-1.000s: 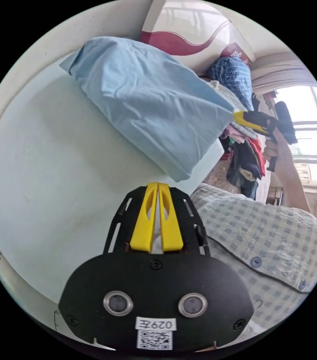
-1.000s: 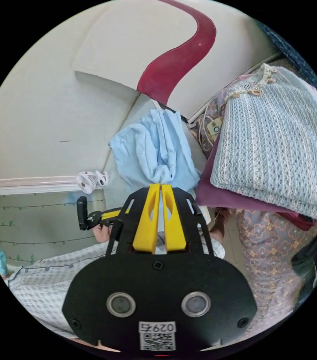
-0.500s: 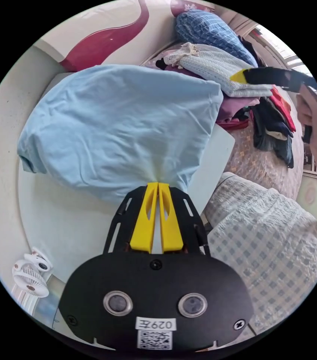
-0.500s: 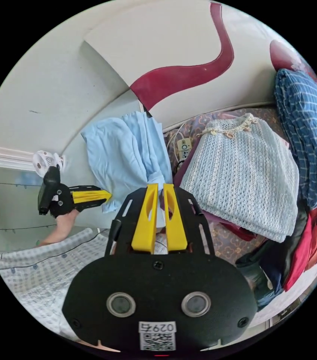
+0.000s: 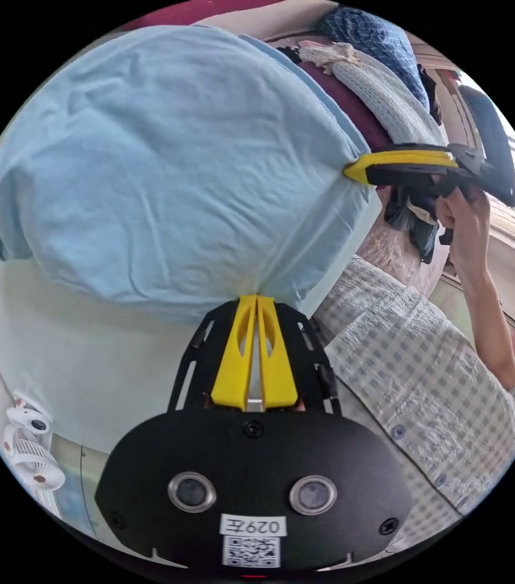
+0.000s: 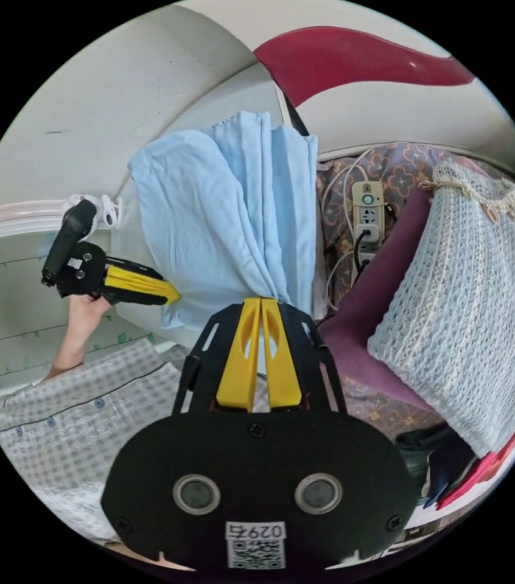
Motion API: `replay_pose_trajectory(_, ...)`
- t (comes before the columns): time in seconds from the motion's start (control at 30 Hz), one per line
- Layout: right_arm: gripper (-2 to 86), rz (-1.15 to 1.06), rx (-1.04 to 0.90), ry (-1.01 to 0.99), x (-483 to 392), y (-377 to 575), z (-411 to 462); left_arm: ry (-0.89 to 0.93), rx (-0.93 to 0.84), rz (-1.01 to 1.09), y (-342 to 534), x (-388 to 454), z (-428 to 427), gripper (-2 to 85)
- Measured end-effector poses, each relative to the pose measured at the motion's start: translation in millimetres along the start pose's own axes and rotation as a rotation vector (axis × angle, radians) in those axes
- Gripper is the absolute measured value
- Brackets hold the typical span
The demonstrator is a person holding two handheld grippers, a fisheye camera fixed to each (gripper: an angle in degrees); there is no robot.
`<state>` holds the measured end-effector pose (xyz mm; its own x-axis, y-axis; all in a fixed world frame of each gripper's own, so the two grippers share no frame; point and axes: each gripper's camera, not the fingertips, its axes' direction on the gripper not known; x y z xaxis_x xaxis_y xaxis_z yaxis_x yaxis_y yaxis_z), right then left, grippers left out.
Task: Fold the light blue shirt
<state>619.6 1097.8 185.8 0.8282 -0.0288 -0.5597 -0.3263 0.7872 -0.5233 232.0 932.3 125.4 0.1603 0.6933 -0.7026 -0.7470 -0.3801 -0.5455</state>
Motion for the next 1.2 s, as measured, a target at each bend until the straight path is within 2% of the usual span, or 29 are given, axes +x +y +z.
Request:
replay_pose_trajectory(0.1, -0.4, 0.052, 0.02, -0.063, 0, 18, 3, 0.074, -0.015, -0.09, 24, -22, 4, -1.0)
replay_pose_trajectory(0.17, -0.4, 0.056, 0.011, -0.018, -8, 25, 4, 0.008, 0.011, -0.124, 44, -19, -5, -1.0)
replay_pose_trajectory(0.23, -0.4, -0.021, 0.036, 0.046, -32, 35, -1, -0.041, 0.153, -0.105, 74, 0, -25, -1.0)
replay_pose_trajectory(0.33, -0.3, -0.081, 0.077, 0.046, -54, 42, -4, -0.042, 0.235, -0.054, 88, 24, -25, -1.0)
replay_pose_trajectory(0.47, -0.1, -0.022, 0.012, 0.128, -45, 35, 8, -0.164, 0.119, -0.03, 61, 31, 17, -1.0)
replay_pose_trajectory(0.53, 0.5, 0.048, 0.14, 0.057, -30, 53, -16, -0.195, 0.102, -0.01, 53, 34, 25, -1.0)
replay_pose_trajectory(0.63, 2.6, 0.036, 0.178, -0.069, -21, 75, -31, -0.22, 0.096, 0.009, 51, 34, 25, -1.0)
replay_pose_trajectory(0.73, 14.1, 0.11, 0.108, -0.059, -16, 72, -14, -0.226, 0.058, 0.042, 44, 29, 24, -1.0)
replay_pose_trajectory(0.8, 16.5, 0.141, 0.08, -0.037, -15, 63, -1, -0.231, 0.025, 0.066, 40, 26, 22, -1.0)
replay_pose_trajectory(0.9, 13.4, 0.167, 0.108, -0.002, -18, 49, 14, -0.254, -0.009, 0.119, 37, 21, 21, -1.0)
replay_pose_trajectory(1.0, 6.5, 0.217, 0.006, 0.016, -24, 49, 36, -0.247, -0.071, 0.165, 42, 13, 24, -1.0)
replay_pose_trajectory(1.07, 5.1, 0.227, 0.029, 0.054, -33, 67, 45, -0.224, -0.093, 0.19, 50, 6, 29, -0.9)
replay_pose_trajectory(1.13, 5.8, 0.209, 0.104, 0.082, -41, 96, 48, -0.209, -0.038, 0.223, 70, -6, 28, -0.9)
replay_pose_trajectory(1.2, 7.8, 0.243, 0.173, 0.015, -33, 122, 45, -0.163, 0.041, 0.219, 89, -24, 22, -0.8)
